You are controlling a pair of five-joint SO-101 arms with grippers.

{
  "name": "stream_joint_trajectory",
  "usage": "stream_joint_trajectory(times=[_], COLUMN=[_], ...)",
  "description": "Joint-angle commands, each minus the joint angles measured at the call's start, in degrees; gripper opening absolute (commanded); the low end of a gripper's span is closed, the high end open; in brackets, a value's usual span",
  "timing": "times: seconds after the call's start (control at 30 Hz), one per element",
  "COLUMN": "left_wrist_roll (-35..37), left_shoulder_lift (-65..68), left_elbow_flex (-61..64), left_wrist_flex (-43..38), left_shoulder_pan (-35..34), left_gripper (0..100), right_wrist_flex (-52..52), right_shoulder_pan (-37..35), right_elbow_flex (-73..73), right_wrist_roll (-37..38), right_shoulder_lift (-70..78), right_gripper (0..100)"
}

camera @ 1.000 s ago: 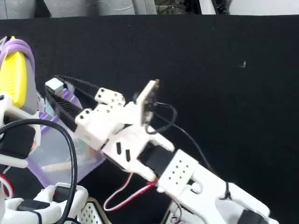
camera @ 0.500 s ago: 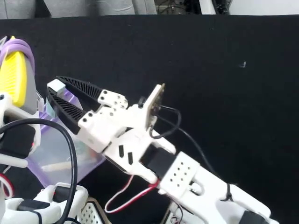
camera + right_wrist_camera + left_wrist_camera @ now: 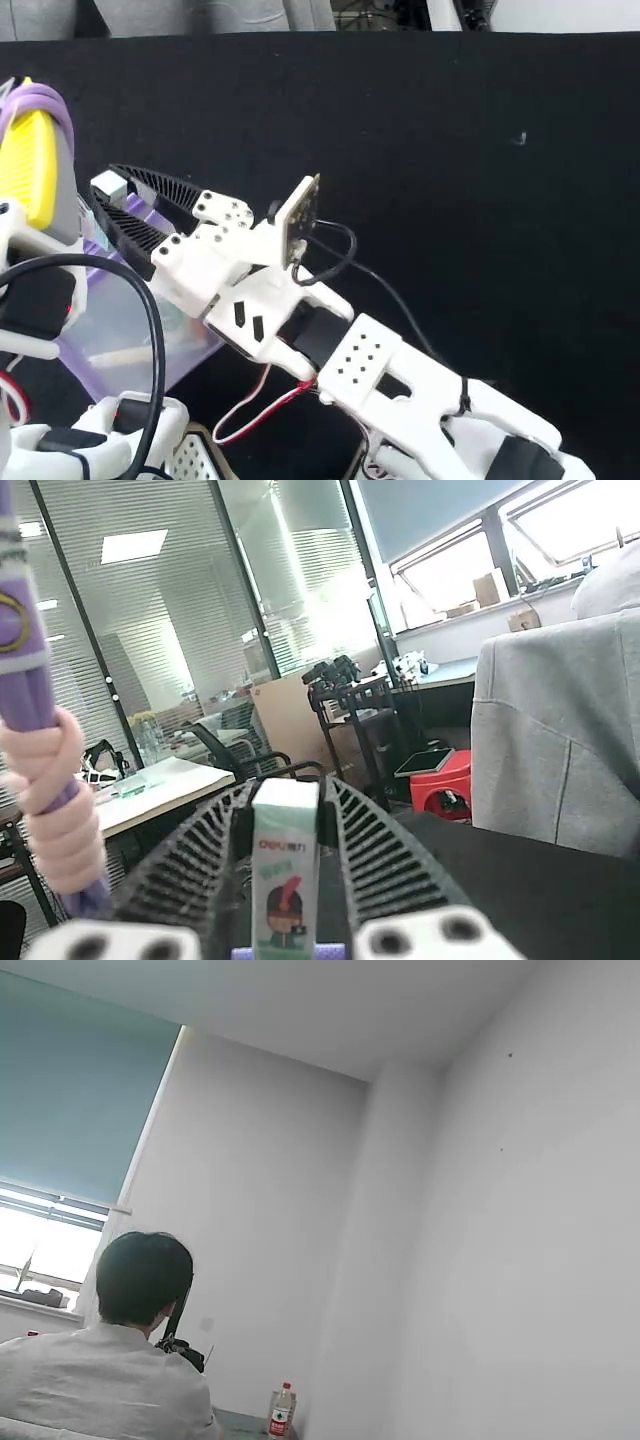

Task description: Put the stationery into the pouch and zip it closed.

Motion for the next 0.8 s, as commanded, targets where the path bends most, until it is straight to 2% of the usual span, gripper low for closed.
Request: stream_joint_trajectory(times=[0.0, 0.23, 0.57, 0.77], left_wrist_roll=[0.53, 0.53, 0.53, 0.53], left_shoulder_lift=[0.26, 0.26, 0.26, 0.35], left_elbow_flex=[-0.75, -0.66, -0.75, -0.57], left_wrist_flex=[-0.97, -1.05, -1.23, -1.32], left_shoulder_pan=[0.40, 0.40, 0.40, 0.40], left_gripper=[3, 3, 3, 3], right_wrist_flex=[-0.97, -0.35, 0.70, 2.37], right_shoulder_pan=[-1.67, -4.75, -5.01, -6.33], right_elbow_flex=[0.40, 3.47, 8.04, 7.60], right_wrist_roll=[0.62, 0.62, 0.35, 0.53], right_shoulder_lift=[0.48, 0.48, 0.48, 0.31], right_gripper=[1.1, 1.1, 2.8, 29.6])
